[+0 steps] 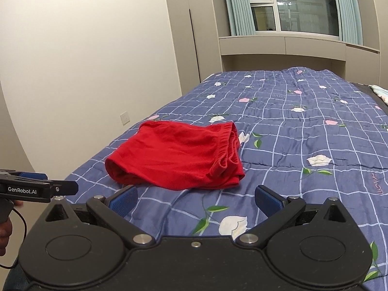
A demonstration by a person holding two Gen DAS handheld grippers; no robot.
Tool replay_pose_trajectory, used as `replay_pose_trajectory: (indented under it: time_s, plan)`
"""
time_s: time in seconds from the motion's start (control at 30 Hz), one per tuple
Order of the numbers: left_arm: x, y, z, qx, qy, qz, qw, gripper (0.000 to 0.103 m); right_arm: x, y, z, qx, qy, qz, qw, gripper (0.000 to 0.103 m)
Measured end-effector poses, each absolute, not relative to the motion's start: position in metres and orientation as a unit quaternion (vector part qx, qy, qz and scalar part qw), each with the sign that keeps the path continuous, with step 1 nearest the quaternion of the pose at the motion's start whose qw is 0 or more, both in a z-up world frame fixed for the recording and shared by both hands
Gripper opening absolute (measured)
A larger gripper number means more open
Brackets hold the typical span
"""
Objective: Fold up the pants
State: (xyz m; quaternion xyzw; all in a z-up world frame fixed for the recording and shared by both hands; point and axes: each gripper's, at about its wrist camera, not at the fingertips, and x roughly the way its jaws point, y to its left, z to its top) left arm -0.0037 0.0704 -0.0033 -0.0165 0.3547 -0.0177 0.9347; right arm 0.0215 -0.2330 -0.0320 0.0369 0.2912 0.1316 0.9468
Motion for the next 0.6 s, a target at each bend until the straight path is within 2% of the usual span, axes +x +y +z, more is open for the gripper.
replay_pose_trajectory:
  time_s: [0.6]
  plan:
    - [0.004, 0.062, -0.007, -0.004, 0.366, -0.029, 0.930, 0.103, 0.031, -0.235, -0.045, 0.048, 0.312, 0.130, 0.940, 0.102]
